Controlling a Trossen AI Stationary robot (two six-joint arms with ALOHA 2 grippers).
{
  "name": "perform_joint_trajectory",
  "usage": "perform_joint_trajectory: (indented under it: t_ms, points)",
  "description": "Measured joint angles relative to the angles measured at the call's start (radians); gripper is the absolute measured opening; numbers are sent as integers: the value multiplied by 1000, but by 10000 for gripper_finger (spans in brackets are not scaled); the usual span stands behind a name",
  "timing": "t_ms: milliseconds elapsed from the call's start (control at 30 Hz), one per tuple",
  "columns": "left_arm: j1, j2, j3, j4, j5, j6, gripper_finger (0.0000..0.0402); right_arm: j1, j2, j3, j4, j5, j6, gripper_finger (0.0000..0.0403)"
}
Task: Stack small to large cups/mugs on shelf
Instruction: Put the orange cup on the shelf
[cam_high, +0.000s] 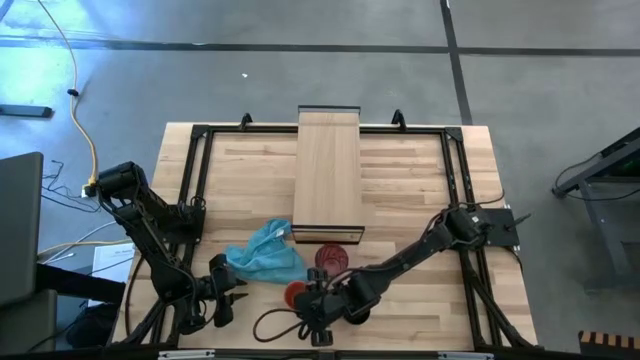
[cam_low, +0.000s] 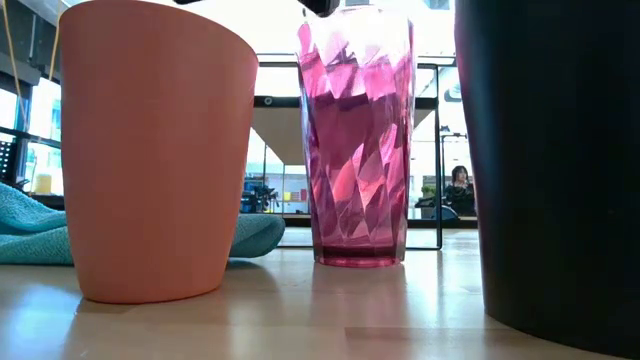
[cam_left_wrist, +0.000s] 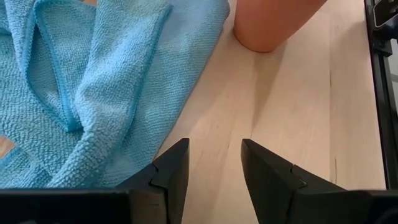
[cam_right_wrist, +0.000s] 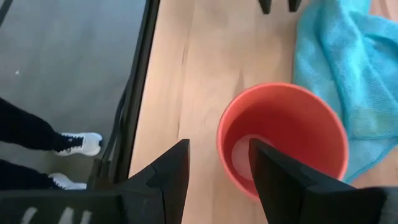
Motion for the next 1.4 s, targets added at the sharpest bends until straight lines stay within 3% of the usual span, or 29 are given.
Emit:
perform_joint_trajectory:
  t_ms: [267, 933, 1400]
  points:
    - [0, 0, 0, -1, -4, -1, 133, 0, 20, 0, -3, -35, -4, 158]
    - [0, 0, 0, 0, -3, -28, 133, -1, 19, 0, -65, -9, 23, 158]
    - [0, 0, 0, 0, -3, -27, 133, 2, 19, 0, -9, 0, 19, 158]
